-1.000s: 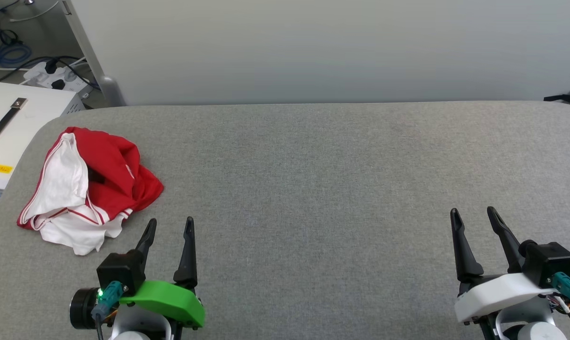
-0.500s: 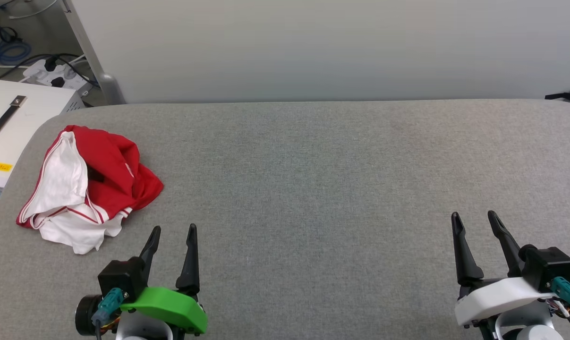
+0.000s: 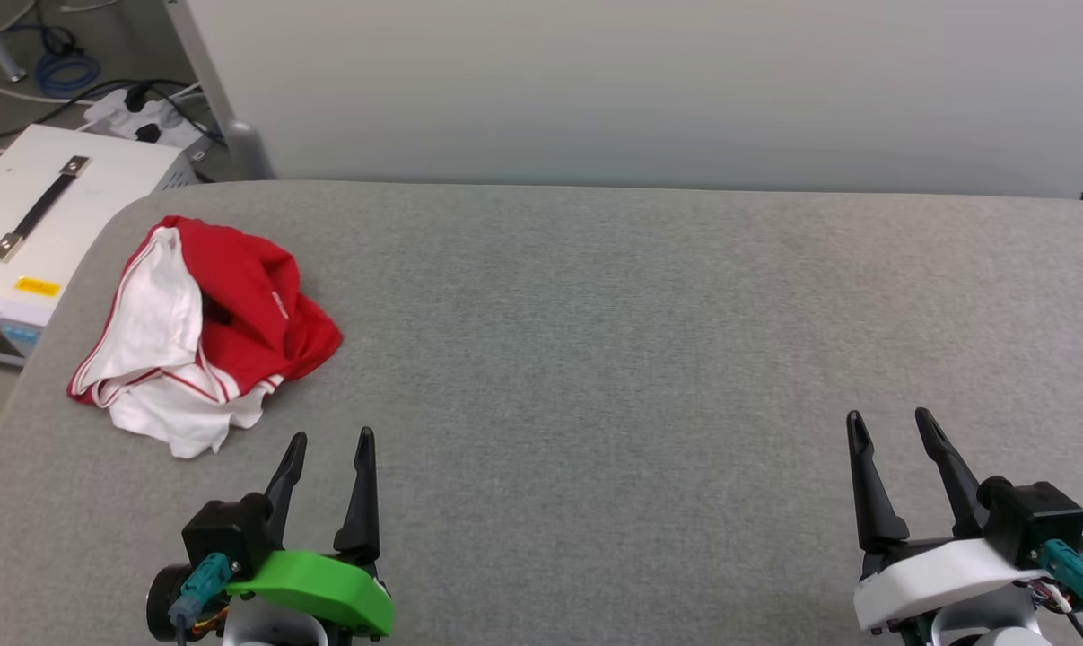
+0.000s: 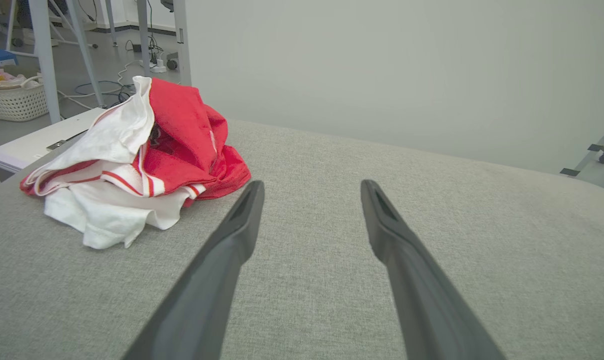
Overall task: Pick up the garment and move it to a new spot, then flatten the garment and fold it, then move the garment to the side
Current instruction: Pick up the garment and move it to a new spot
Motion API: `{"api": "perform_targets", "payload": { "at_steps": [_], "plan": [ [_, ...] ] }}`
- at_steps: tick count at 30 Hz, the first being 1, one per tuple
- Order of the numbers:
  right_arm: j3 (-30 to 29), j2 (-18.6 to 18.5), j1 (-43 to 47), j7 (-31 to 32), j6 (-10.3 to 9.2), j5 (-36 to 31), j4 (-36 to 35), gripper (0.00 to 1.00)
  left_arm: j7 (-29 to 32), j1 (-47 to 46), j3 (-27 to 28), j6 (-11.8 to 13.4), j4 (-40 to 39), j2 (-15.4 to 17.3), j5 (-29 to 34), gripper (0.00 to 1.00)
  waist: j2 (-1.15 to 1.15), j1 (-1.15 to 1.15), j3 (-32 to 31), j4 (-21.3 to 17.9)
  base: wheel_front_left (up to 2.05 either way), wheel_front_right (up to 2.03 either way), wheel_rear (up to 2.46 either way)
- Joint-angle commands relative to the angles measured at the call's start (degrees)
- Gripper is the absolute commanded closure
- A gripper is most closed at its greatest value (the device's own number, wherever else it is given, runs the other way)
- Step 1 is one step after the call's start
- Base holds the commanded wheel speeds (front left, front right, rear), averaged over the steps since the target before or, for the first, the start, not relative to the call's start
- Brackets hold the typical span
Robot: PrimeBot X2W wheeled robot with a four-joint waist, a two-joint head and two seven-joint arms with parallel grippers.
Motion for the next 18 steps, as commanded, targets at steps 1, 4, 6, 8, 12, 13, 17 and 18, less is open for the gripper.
{"api": "perform_targets", "payload": {
  "at_steps": [1,4,6,8,12,13,17,18],
  "plan": [
    [0.29,-0.02,0.81,-0.73,-0.03,0.90,-0.02,0.00,-0.60,0.29,0.07,-0.52,0.34,-0.19,-0.79,0.00,0.00,0.00,0.04,2.21,0.00,0.00,0.00],
    [0.92,-0.01,0.99,-1.10,-0.03,1.18,0.02,0.00,-0.97,0.42,0.06,-0.69,0.86,-0.20,-1.09,0.00,0.00,0.00,-0.13,4.86,0.00,0.00,0.00],
    [1.31,-0.01,1.11,-1.33,-0.04,1.36,0.02,0.00,-1.21,0.52,0.16,-0.81,1.10,-0.20,-1.34,0.00,0.00,0.00,-0.27,6.72,0.00,0.00,0.00],
    [1.62,-0.01,1.23,-1.56,-0.04,1.57,0.07,0.00,-1.44,0.68,0.23,-0.92,1.23,-0.21,-1.55,0.00,0.00,0.00,-0.39,8.60,0.00,0.00,0.00],
    [2.82,-0.01,1.44,-2.03,-0.04,1.89,0.39,0.00,-1.91,1.05,0.50,-1.15,1.43,-0.22,-2.00,0.00,0.00,0.00,-0.63,12.34,0.00,0.00,0.00],
    [3.17,-0.01,1.46,-2.16,-0.04,1.93,0.51,0.00,-2.05,1.16,0.59,-1.21,1.49,-0.22,-2.13,0.00,0.00,0.00,-0.66,13.26,0.00,0.00,0.00],
    [3.92,0.00,1.53,-2.60,-0.04,2.33,0.77,0.00,-2.49,1.38,0.57,-1.43,1.71,-0.23,-2.58,0.00,0.00,0.00,-0.69,16.44,0.00,0.00,0.00],
    [4.16,0.00,1.52,-2.73,-0.04,2.44,0.84,0.00,-2.63,1.43,0.62,-1.49,1.75,-0.23,-2.74,0.00,0.00,0.00,-0.66,17.22,0.00,0.00,0.00]
  ]
}}
